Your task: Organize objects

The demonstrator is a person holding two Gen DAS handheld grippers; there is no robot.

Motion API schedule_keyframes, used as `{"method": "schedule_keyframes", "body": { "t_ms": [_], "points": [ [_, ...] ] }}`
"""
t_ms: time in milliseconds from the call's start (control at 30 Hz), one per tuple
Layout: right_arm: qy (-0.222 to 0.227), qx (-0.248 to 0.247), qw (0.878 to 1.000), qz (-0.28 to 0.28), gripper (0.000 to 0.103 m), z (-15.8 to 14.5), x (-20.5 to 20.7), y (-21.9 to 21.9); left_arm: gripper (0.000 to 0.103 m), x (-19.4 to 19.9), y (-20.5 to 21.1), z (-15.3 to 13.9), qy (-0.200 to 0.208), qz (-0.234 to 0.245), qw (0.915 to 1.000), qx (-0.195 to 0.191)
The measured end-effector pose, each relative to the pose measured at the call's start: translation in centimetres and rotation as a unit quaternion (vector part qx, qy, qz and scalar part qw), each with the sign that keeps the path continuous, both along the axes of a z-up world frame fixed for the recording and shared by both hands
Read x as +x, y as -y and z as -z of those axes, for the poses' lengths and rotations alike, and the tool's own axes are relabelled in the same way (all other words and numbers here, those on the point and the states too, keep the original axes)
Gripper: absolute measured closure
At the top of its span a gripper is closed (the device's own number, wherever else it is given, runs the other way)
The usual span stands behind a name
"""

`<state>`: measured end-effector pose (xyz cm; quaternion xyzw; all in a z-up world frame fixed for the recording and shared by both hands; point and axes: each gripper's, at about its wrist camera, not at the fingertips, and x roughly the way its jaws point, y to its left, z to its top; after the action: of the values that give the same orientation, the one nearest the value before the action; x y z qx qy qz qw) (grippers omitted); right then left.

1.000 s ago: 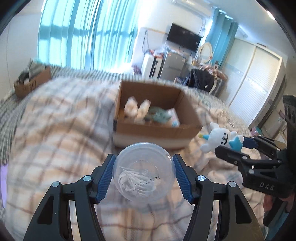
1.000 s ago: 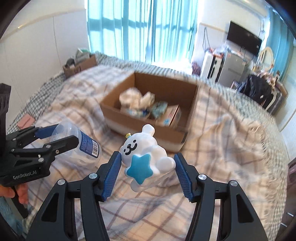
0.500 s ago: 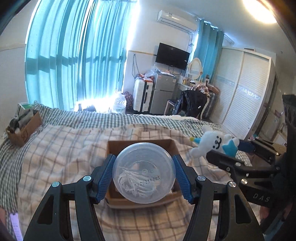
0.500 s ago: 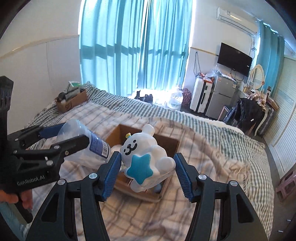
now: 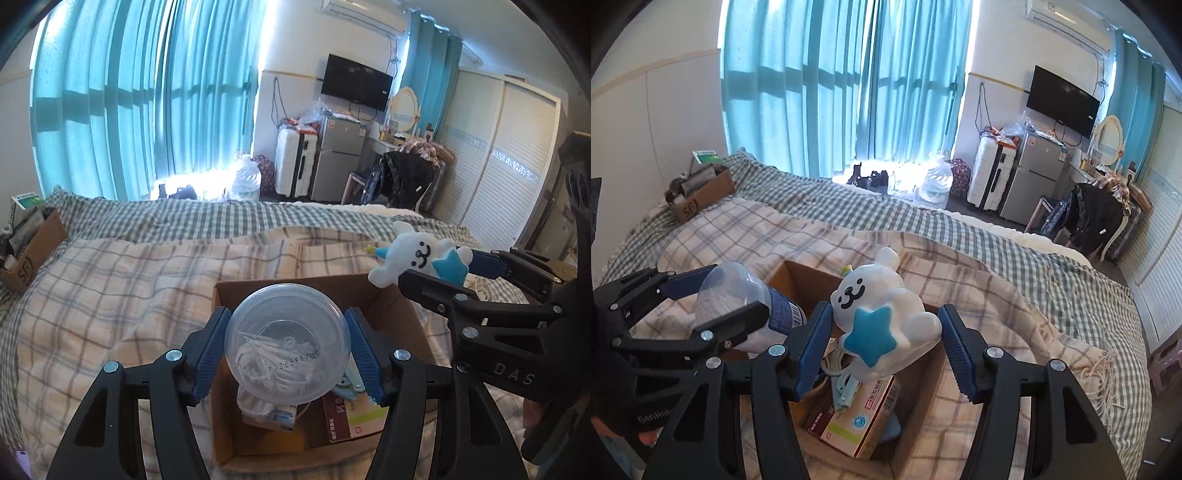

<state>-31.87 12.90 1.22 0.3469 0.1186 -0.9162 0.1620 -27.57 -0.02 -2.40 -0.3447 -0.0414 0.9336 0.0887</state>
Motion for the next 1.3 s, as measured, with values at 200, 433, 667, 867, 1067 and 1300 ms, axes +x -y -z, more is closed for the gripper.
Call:
{"method": "schedule_keyframes", "body": {
  "t_ms": [200,433,667,867,1067,1300],
  "points": [
    [0.025,0.001,1.000,0.006,0.044,3.2,-3.0,-0.1,0.038,-1.6,-0.2,2.7,0.025,0.003,0.9997,-0.005],
    [0.059,-0.006,0.998,0.015,0.044,5.8,-4.3,-0.4,0.038,-1.9,-0.3,4.3,0.042,0.008,0.9990,-0.012],
    [0.042,-0.023,0.998,0.026,0.032,3.5,-3.1,-1.2,0.030,-1.1,-0.1,2.7,0.041,-0.007,0.9991,-0.005],
    [0.010,-0.028,0.999,0.033,0.032,-0.8,0.3,-2.4,0.021,1.6,-0.6,-1.4,0.007,-0.009,0.9998,-0.014],
    [-0.031,-0.026,0.998,0.043,0.025,-5.9,5.2,-3.8,0.010,5.5,-1.0,-6.1,-0.033,-0.013,0.9989,-0.030],
    [-0.105,-0.029,0.993,0.052,0.011,-11.9,12.9,-4.8,0.000,10.6,-0.8,-10.4,-0.084,-0.031,0.9945,-0.054]
  ]
}}
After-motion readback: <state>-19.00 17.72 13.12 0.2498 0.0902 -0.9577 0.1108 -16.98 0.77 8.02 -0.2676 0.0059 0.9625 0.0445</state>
